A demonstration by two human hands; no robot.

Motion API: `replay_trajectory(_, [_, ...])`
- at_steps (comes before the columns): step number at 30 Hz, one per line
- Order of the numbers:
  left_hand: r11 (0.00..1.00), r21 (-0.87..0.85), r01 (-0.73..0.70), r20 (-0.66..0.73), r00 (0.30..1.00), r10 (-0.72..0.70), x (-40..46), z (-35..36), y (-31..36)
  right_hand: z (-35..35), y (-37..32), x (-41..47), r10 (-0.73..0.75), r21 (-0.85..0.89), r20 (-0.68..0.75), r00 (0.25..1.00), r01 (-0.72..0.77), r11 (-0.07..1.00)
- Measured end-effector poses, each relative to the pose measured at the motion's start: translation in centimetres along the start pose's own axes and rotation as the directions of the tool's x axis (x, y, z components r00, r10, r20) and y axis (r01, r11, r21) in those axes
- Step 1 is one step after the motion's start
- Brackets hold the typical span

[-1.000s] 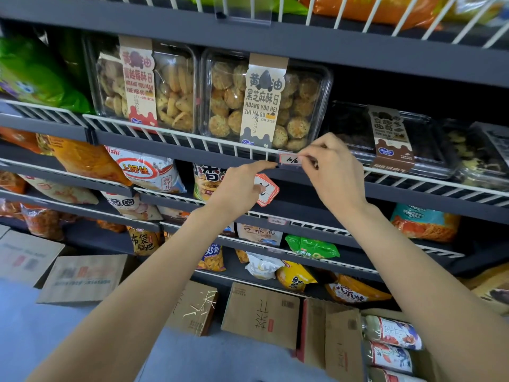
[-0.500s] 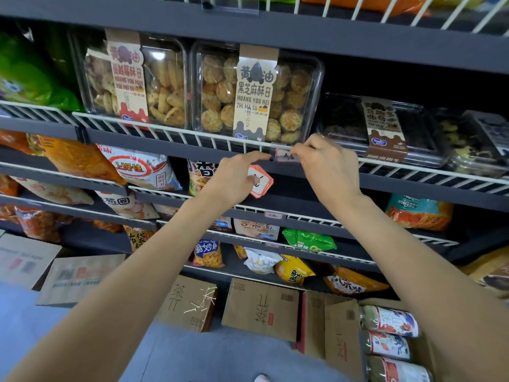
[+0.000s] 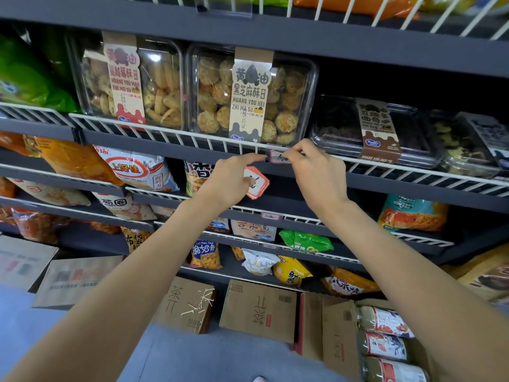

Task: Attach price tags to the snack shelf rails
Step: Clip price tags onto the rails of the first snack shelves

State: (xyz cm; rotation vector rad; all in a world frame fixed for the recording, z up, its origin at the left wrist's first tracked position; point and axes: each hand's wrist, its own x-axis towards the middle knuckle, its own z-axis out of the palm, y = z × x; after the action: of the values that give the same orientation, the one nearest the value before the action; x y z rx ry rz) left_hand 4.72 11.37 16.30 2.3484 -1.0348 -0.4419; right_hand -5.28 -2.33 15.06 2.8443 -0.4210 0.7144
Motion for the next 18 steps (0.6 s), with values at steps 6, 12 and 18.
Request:
replay_trajectory(6, [1.0,0.003,0.012,0.001,1.0,-0.012,-0.09,-0.04,0.11,0.08,0.51,0.08,-0.028,0.01,0.032,0.999,0.028,1.0])
replay_trajectory(12, [1.0,0.006,0.009,-0.001,1.0,-0.009,-0.18,-0.06,0.08,-0.08,0.64,0.08,-0.013,0.01,0.054,0.998,0.013,1.0])
replay_trajectory(18, [1.0,0.003,-0.001,0.011,1.0,0.001,-0.26,-0.27,0.18,-0.08,0.35,-0.03,0.004,-0.014,0.044,0.999,-0.003,1.0])
